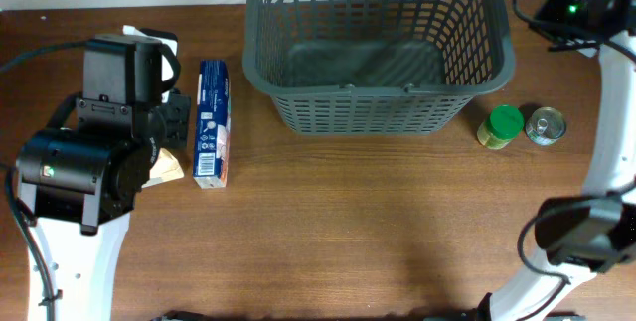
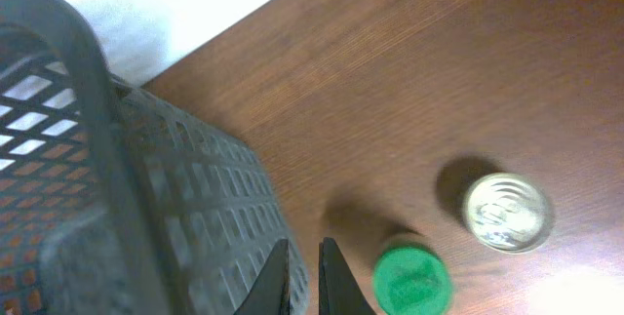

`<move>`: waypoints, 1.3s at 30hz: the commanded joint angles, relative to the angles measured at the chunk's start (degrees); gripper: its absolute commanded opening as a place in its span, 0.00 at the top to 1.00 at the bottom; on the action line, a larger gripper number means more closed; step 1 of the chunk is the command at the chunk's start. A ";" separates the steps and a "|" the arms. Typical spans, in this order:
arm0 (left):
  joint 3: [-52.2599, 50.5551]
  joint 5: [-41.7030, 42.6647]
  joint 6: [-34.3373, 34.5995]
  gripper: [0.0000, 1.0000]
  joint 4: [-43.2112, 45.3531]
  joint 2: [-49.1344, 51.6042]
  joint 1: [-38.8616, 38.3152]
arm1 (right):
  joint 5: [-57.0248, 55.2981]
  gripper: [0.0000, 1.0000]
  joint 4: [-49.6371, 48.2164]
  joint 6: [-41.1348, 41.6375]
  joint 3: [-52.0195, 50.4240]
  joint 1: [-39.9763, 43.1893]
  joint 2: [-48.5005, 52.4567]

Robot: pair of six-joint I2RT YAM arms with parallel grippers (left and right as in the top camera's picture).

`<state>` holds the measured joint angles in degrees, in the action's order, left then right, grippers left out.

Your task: Pack container

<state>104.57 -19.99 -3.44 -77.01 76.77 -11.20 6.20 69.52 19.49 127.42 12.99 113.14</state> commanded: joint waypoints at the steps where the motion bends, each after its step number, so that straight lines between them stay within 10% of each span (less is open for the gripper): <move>1: 0.20 0.96 0.02 0.69 -1.14 0.37 0.28 | 8.68 0.96 -1.70 -2.34 0.46 0.02 3.52; 29: 0.15 2.67 0.07 0.69 -5.09 5.20 0.31 | 12.28 0.96 -7.52 -4.68 1.05 -4.20 4.52; 37: 0.15 7.91 1.29 0.56 -4.42 10.23 5.55 | -1.99 0.96 4.50 -2.51 9.27 6.75 -1.53; 39: 0.15 10.91 1.29 0.36 -3.21 12.55 7.30 | -8.20 0.96 7.96 -2.51 11.26 9.64 -4.37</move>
<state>104.57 -14.04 -2.76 -81.41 86.52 -5.96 9.13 75.09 16.53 134.54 19.44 115.72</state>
